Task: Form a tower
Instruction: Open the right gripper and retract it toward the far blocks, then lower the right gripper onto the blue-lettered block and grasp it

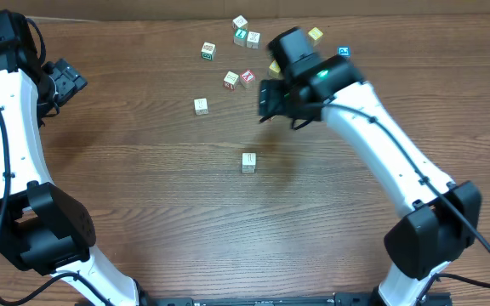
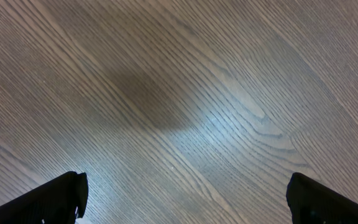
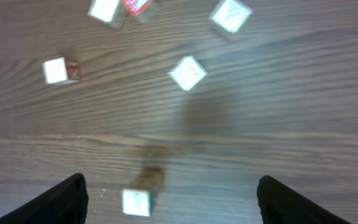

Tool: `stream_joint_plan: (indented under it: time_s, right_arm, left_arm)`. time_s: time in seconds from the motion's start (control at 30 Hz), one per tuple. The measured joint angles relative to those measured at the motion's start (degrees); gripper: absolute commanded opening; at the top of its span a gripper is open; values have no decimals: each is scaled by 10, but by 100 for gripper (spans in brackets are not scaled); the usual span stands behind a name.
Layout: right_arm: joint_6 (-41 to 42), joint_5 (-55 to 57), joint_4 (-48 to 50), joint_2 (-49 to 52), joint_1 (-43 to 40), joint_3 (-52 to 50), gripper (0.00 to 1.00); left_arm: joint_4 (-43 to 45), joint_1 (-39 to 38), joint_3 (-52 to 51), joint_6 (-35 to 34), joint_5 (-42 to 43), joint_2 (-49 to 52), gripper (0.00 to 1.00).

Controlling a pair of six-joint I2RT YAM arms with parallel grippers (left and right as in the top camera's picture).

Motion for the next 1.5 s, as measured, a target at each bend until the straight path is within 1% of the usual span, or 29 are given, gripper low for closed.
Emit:
stream_joint_plan:
  time_s: [0.07, 0.13, 0.23, 0.33, 0.47, 0.53, 0.57, 0.6, 0.63, 0.7, 0.9, 1.07, 1.13, 1.23, 1.47, 1.5]
  right_arm:
    - [-12, -11, -23, 1, -37, 36, 87]
    - [-25, -18, -21, 1, -68, 71, 87]
    - [-55, -21, 14, 0, -112, 106, 87]
    - [-88, -22, 65, 0, -132, 108, 87]
    - [-141, -22, 167, 8, -136, 108, 84]
    - [-168, -22, 218, 18, -132, 109, 79]
    - [-176, -21, 235, 24, -131, 109, 78]
    - [-184, -21, 257, 34, -130, 110, 75]
    - [-192, -20, 273, 45, -129, 110, 69]
    - [-203, -19, 294, 71, -127, 110, 64]
    - [-217, -17, 372, 176, -129, 110, 66]
    - [-219, -15, 422, 241, -129, 110, 67]
    - [-220, -15, 434, 264, -129, 110, 70]
    - [-222, -15, 439, 288, -129, 110, 70]
    - [-222, -15, 402, 312, -129, 110, 68]
    - [-221, -15, 393, 313, -129, 110, 67]
  left_arm:
    - [0, 0, 0, 0, 0, 0, 100]
    - [0, 0, 0, 0, 0, 0, 99]
    - [0, 0, 0, 0, 0, 0, 100]
    - [0, 0, 0, 0, 0, 0, 100]
    - [0, 0, 0, 0, 0, 0, 100]
    - [0, 0, 0, 0, 0, 0, 100]
    - [0, 0, 0, 0, 0, 0, 100]
    - [0, 0, 0, 0, 0, 0, 100]
    - [0, 0, 0, 0, 0, 0, 99]
    - [0, 0, 0, 0, 0, 0, 100]
    - [0, 0, 0, 0, 0, 0, 100]
    - [0, 0, 0, 0, 0, 0, 100]
    - [0, 0, 0, 0, 0, 0, 100]
    - [0, 0, 0, 0, 0, 0, 100]
    - [0, 0, 0, 0, 0, 0, 100]
    - [0, 0, 0, 0, 0, 0, 100]
